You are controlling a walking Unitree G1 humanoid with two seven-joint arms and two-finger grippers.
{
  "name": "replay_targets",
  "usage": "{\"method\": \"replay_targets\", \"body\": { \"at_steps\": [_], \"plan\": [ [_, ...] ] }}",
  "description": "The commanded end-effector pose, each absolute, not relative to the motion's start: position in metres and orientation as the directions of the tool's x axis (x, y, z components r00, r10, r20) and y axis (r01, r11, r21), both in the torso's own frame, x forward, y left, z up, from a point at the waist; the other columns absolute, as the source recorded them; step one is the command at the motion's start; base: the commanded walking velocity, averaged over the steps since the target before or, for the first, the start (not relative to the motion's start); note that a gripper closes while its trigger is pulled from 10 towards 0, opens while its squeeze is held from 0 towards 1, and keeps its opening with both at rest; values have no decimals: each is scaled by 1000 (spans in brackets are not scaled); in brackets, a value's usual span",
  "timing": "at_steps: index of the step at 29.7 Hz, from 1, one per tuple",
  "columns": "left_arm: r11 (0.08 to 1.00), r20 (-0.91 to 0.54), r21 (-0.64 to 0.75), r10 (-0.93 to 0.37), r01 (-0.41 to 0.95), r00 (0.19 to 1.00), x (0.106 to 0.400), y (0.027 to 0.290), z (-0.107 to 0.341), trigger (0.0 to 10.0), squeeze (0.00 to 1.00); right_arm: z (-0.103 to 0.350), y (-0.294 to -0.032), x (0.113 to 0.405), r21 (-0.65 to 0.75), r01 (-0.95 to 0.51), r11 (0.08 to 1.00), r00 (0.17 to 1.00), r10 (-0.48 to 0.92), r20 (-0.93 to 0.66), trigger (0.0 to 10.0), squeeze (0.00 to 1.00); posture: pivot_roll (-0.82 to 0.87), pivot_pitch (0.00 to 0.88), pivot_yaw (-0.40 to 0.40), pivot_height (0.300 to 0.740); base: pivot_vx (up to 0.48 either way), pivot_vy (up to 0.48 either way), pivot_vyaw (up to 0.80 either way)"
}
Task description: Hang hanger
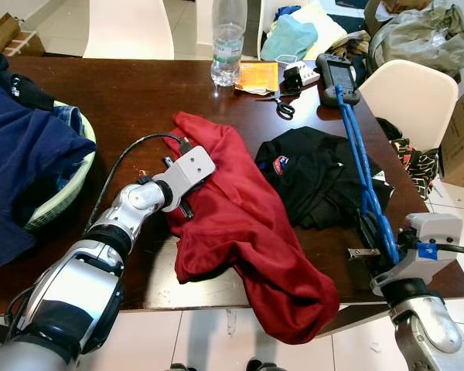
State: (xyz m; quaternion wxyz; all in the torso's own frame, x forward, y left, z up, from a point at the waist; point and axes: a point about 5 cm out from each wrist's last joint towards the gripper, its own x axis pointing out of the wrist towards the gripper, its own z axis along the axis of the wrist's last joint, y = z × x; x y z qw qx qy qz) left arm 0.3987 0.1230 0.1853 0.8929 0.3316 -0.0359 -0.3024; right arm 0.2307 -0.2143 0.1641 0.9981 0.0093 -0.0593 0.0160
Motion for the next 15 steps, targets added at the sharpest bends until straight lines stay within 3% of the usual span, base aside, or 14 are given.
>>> {"method": "replay_targets", "body": {
  "at_steps": [1,9,12,13,14,15],
  "plan": [
    [586,-155,623,-557,518,816,398,127,182,0,0,132,-213,226,99,-23,995,999,28,-47,10000,0,-160,319,9,740,0,0,0],
    [588,-17,641,-631,493,776,402,113,220,0,0,131,-214,234,104,-19,994,999,24,-47,10000,0,-139,277,14,740,0,0,0],
    [580,131,652,-720,488,681,401,100,267,0,0,128,-213,241,107,-20,994,999,25,-46,10000,0,-124,251,19,740,0,0,0],
    [555,201,670,-775,494,599,395,91,293,0,0,127,-214,244,114,-18,993,999,23,-43,10000,0,-108,227,23,740,0,0,0],
    [555,201,670,-775,494,599,395,91,293,0,0,127,-214,244,114,-18,993,999,23,-43,10000,0,-108,227,23,740,0,0,0],
    [519,246,694,-822,499,514,388,84,313,0,0,126,-214,248,123,-15,992,999,20,-40,10000,0,-99,210,28,740,0,0,0]
  ]
}}
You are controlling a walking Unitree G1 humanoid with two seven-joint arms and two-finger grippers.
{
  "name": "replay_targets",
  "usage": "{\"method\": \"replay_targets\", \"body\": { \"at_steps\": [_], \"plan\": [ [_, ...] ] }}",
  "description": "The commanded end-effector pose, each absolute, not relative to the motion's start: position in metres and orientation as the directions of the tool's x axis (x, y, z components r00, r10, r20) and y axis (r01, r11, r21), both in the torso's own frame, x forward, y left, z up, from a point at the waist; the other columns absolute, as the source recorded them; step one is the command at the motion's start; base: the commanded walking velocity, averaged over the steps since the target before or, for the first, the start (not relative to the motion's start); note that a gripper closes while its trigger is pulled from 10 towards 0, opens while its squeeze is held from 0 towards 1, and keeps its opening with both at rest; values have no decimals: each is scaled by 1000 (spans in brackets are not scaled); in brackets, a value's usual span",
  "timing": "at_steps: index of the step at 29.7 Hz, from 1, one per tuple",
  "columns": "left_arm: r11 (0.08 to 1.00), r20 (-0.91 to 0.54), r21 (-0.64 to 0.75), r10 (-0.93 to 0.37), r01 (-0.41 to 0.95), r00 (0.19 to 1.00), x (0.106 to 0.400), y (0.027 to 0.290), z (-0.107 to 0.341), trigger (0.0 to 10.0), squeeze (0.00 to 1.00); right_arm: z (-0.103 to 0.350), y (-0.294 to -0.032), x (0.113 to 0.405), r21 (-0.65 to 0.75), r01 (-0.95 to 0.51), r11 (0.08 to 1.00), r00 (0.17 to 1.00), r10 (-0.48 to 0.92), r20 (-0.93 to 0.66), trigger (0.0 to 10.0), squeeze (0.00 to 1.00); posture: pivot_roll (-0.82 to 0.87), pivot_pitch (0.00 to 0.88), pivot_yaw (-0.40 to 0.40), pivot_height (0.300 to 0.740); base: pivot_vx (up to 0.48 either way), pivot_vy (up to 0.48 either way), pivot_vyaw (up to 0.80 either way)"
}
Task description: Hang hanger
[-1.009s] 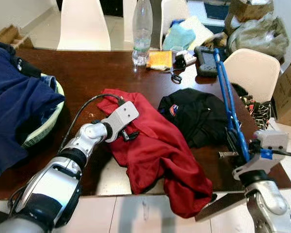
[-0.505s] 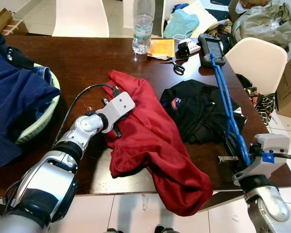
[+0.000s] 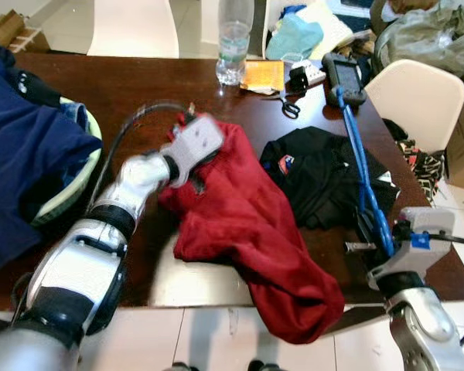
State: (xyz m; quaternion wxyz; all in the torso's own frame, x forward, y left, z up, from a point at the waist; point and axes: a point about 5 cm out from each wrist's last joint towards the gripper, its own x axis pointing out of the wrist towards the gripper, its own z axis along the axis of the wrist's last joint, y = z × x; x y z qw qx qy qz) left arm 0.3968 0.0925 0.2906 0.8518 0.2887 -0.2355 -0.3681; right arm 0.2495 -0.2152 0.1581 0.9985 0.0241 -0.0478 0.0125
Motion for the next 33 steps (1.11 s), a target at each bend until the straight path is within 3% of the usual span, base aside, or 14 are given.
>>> {"method": "replay_targets", "body": {
  "at_steps": [1,3,11,12,13,14,15,16,17,20,24,26,30,33],
  "plan": [
    [519,246,694,-822,499,514,388,84,313,0,0,126,-214,248,123,-15,992,999,20,-40,10000,0,-99,210,28,740,0,0,0],
    [478,290,716,-866,508,406,376,76,336,0,0,124,-214,253,135,-11,991,999,16,-37,10000,0,-84,187,35,740,0,0,0],
    [397,324,684,-917,611,233,356,76,361,0,0,121,-211,265,155,-7,988,1000,11,-29,10000,0,-53,140,61,740,0,0,0],
    [359,323,662,-929,658,181,350,77,364,0,0,120,-210,268,160,-5,987,1000,10,-27,10000,0,-47,134,67,740,0,0,0],
    [299,367,593,-927,748,80,339,83,373,0,0,120,-210,271,167,-3,986,1000,6,-22,10000,0,-39,125,76,740,0,0,0],
    [299,367,593,-927,748,80,339,83,373,0,0,120,-210,271,167,-3,986,1000,6,-22,10000,0,-39,125,76,740,0,0,0],
    [242,411,553,-912,797,-9,328,89,382,157,0,120,-210,273,171,0,985,1000,4,-19,10000,0,-38,123,76,740,0,0,0],
    [242,411,553,-912,797,-9,328,89,382,157,0,120,-210,273,171,0,985,1000,4,-19,10000,0,-38,123,76,740,0,0,0],
    [203,478,519,-874,831,-85,318,99,398,196,0,120,-209,275,174,1,985,1000,2,-15,10000,0,-34,122,79,740,0,0,0],
    [203,478,519,-874,831,-85,318,99,398,196,0,120,-209,275,174,1,985,1000,2,-15,10000,0,-34,122,79,740,0,0,0],
    [215,581,494,-802,843,-136,310,127,436,0,0,119,-209,281,180,1,984,1000,1,-9,10000,0,-9,113,83,740,0,0,0],
    [141,562,492,-805,859,-190,303,141,439,0,0,119,-209,285,185,3,983,1000,-3,-1,10000,0,-3,114,90,740,0,0,0],
    [40,522,458,-821,888,-232,297,142,422,0,0,119,-209,286,188,7,982,1000,-8,7,10000,0,-4,117,92,740,0,0,0],
    [-15,475,396,-852,918,-219,298,140,397,0,0,119,-210,284,193,13,981,1000,-16,14,10000,0,-4,123,98,740,0,0,0]
  ]
}}
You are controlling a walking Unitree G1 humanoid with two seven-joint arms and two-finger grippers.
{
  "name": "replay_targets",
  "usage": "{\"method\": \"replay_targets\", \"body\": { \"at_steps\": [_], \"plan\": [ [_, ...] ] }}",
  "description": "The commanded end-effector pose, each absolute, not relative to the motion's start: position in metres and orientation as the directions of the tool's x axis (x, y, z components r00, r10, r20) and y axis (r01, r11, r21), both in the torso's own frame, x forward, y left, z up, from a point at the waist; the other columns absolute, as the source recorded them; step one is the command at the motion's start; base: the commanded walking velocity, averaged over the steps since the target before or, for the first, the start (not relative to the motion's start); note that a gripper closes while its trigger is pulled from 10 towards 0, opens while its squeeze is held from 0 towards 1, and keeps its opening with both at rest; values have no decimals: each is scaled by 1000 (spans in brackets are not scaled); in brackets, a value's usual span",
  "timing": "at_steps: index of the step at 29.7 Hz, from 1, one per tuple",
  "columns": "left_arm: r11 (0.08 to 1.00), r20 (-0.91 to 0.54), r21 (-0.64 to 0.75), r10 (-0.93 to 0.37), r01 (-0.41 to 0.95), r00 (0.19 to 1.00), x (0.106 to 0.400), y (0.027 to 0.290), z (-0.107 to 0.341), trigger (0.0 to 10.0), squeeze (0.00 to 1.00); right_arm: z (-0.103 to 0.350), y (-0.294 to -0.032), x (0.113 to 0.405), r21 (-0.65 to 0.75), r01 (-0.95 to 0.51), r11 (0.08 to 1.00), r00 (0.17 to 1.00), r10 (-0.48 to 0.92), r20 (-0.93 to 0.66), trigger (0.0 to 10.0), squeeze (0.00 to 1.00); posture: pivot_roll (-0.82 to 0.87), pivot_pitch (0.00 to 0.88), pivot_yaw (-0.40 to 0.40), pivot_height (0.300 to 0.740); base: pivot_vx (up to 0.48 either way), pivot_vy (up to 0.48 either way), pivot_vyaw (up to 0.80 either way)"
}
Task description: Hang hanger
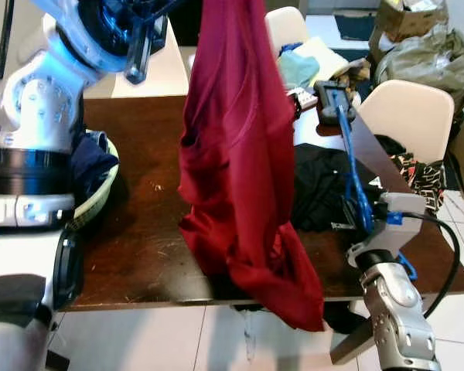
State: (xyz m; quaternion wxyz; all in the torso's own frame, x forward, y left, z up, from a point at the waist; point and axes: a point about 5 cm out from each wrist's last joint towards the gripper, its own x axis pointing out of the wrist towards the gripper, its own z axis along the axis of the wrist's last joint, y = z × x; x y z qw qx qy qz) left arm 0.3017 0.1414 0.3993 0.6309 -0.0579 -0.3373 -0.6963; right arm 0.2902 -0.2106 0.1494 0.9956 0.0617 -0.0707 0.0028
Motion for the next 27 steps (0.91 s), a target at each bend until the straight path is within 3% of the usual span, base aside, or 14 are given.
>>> {"method": "replay_targets", "body": {
  "at_steps": [1,2,4,5,8,10,12,13,15,19,21,27],
  "plan": [
    [-15,475,396,-852,918,-219,298,140,397,0,0,119,-210,284,193,13,981,1000,-16,14,10000,0,-4,123,98,740,0,0,0],
    [-16,450,322,-877,947,-168,302,137,373,0,0,120,-211,283,205,26,979,999,-31,23,10000,0,-2,125,101,740,0,0,0],
    [-16,450,322,-877,947,-168,302,137,373,0,0,120,-211,283,205,26,979,999,-31,23,10000,0,-2,125,101,740,0,0,0],
    [7,430,264,-896,965,-112,307,132,353,0,0,120,-212,282,220,35,975,999,-43,30,10000,0,-2,125,101,740,0,0,0],
    [35,407,213,-912,977,-56,312,126,335,392,0,120,-214,282,237,43,970,998,-53,38,10000,0,0,129,103,740,0,0,0],
    [35,407,213,-912,977,-56,312,126,335,392,0,120,-214,282,237,43,970,998,-53,38,10000,0,0,129,103,740,0,0,0],
    [128,365,139,-929,982,70,317,114,308,10000,0,122,-218,281,273,56,960,996,-73,53,10000,0,3,133,97,740,0,0,0],
    [128,365,139,-929,982,70,317,114,308,10000,0,122,-218,281,273,56,960,996,-73,53,10000,0,3,133,97,740,0,0,0],
    [217,340,37,-921,976,191,319,98,281,10000,0,124,-224,280,306,67,950,993,-92,70,10000,0,3,135,94,740,0,0,0],
    [278,327,-43,-904,960,276,319,85,267,10000,0,125,-227,279,313,71,947,992,-99,74,10000,0,0,135,88,740,0,0,0],
    [344,295,-121,-883,931,365,318,73,246,10000,0,127,-226,280,299,63,952,993,-90,79,10000,0,-5,134,79,740,0,0,0],
    [423,239,-174,-858,889,455,315,62,222,10000,0,131,-225,282,279,46,959,993,-74,91,10000,0,-6,131,70,740,0,0,0]
  ]
}}
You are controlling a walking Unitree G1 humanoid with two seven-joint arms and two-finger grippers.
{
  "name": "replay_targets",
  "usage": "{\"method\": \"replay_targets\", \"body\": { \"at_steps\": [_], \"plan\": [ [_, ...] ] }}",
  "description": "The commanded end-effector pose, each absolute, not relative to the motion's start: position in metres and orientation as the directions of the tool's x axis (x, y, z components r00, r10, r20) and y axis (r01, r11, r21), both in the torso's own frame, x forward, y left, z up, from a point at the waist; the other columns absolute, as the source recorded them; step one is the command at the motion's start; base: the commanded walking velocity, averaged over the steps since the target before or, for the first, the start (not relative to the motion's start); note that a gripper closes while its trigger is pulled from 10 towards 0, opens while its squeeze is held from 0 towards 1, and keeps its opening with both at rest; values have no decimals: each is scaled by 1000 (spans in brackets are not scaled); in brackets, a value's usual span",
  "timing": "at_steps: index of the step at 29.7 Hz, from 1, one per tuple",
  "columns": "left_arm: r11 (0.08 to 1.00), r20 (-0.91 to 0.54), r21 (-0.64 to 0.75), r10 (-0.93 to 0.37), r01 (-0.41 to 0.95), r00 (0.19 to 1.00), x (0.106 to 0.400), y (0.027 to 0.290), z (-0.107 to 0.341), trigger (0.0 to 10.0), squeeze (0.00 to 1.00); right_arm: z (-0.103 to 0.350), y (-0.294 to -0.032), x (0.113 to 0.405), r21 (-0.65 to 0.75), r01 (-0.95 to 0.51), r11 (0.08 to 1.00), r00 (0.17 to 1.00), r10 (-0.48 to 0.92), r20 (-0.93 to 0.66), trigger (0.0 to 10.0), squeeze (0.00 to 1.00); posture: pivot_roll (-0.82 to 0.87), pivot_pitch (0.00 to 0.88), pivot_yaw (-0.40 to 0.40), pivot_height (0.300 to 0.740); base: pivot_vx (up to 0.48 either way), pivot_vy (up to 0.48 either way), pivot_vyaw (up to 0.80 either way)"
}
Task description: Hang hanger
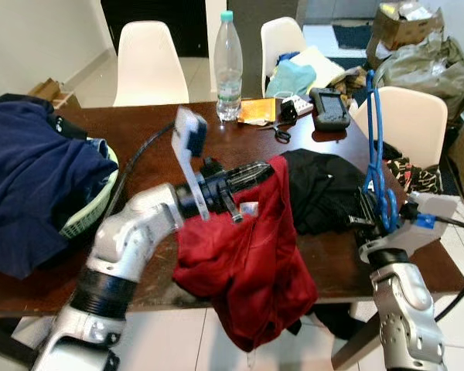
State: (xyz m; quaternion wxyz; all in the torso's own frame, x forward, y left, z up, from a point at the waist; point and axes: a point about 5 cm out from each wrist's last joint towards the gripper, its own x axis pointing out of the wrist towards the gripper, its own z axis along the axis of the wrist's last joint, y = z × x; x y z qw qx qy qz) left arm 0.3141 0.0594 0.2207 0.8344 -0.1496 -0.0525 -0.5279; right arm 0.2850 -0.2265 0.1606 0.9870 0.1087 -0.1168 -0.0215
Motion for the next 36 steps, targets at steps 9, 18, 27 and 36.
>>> {"method": "replay_targets", "body": {
  "at_steps": [9,18,27,36],
  "plan": [
    [480,230,-151,-833,864,503,315,55,223,10000,0,135,-225,285,261,27,965,994,-55,100,10000,0,-17,123,64,740,0,0,0],
    [496,243,-144,-821,856,517,316,48,227,10000,0,136,-223,287,246,15,969,994,-42,106,10000,0,-13,118,65,740,-35,0,0],
    [506,244,-140,-815,851,525,316,48,228,10000,0,136,-220,289,243,5,970,994,-31,105,10000,0,-9,114,63,740,-340,0,0],
    [496,280,-124,-814,860,510,314,46,239,10000,0,136,-218,289,241,-2,971,994,-24,106,10000,0,-13,114,67,740,-332,0,0]
  ]
}}
